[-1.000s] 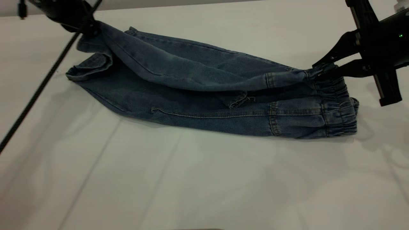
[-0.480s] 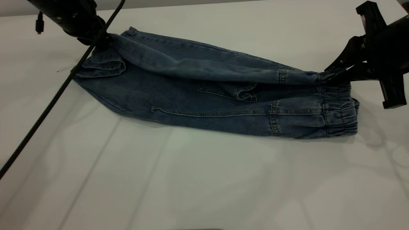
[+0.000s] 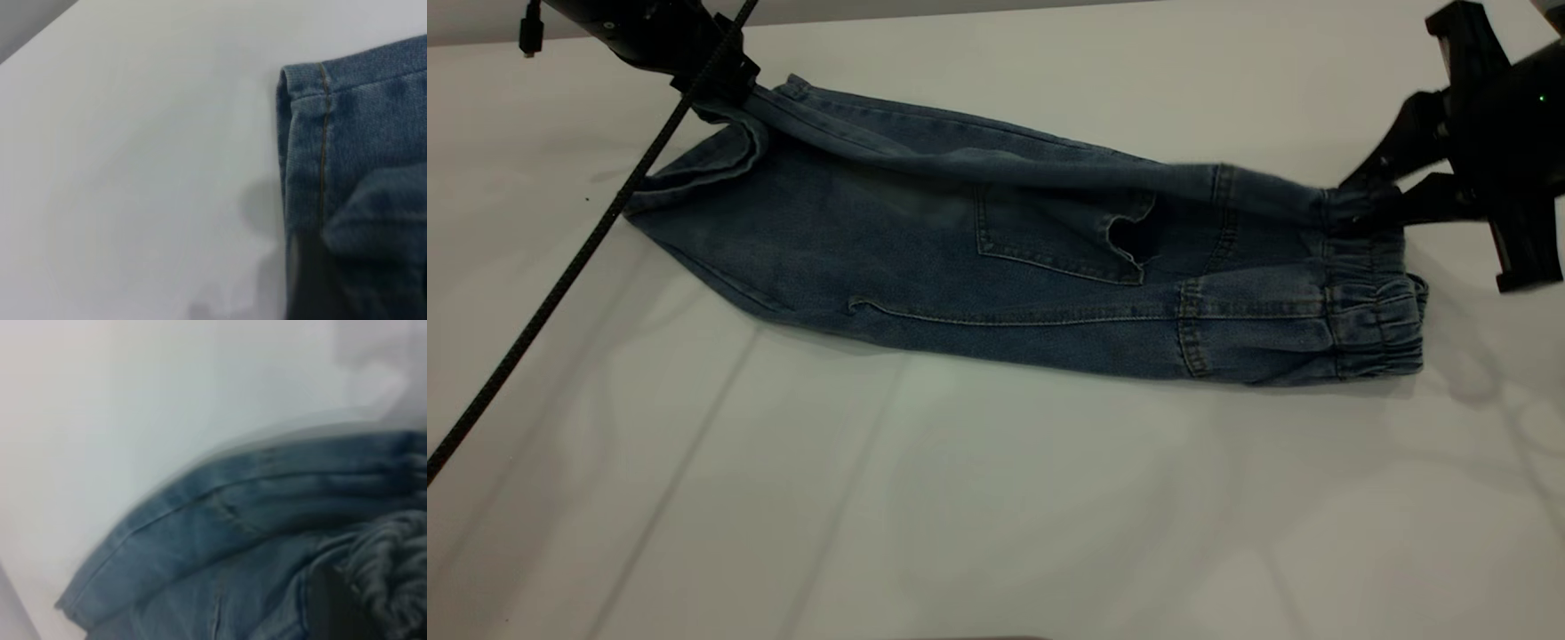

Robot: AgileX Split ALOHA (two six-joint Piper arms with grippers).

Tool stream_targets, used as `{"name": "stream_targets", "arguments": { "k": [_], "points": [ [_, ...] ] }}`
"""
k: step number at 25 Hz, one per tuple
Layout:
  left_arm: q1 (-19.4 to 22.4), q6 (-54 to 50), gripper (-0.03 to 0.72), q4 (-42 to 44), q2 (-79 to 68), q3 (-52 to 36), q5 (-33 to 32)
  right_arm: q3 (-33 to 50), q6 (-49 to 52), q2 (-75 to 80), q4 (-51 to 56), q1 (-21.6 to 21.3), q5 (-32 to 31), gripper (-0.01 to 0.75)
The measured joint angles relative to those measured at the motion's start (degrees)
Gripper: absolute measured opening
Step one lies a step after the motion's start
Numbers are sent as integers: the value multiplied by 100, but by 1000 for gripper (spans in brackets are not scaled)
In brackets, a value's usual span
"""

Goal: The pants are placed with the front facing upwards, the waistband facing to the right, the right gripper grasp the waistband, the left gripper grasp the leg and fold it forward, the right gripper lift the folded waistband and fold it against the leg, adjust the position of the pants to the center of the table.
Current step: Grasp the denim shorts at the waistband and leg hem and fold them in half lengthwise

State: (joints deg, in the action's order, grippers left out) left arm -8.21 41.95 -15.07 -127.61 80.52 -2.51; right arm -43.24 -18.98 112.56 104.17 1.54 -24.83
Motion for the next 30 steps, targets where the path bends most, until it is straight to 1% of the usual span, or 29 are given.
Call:
{"name": "stream_targets", "arguments": {
  "k": [2,3,7,9,11,15,20,23,26,28,30],
  "points": [
    [0,-16,417,-6,0,0,-6,-149,-303,0,0,0,-83,231],
    [-5,-55,426,-6,0,0,-6,-234,-504,0,0,0,-172,266],
    [-17,-305,437,-6,45,0,-22,-418,-962,0,0,0,-524,379],
    [-17,-395,439,-6,155,0,-122,-423,-1083,2,-11,0,-714,409],
    [-17,-416,439,-6,327,0,-295,-423,-1356,2,-78,0,-1050,421],
    [-17,-462,439,-6,712,0,-919,-423,-2020,2,-441,0,-1731,428],
    [-17,-486,439,-6,1085,0,-1575,-375,-2077,2,-1475,0,-2384,430],
    [-17,-493,439,-6,1161,0,-1765,-79,-1825,2,-2160,0,-2357,446],
    [-17,-493,439,-6,1176,0,-1836,365,-1623,2,-2715,0,-1997,482],
    [-17,-497,440,-6,1176,0,-1857,536,-1546,2,-2851,0,-1766,517],
    [-17,-497,440,-26,1180,0,-1870,566,-1524,2,-2816,0,-1681,546]
  ]
}}
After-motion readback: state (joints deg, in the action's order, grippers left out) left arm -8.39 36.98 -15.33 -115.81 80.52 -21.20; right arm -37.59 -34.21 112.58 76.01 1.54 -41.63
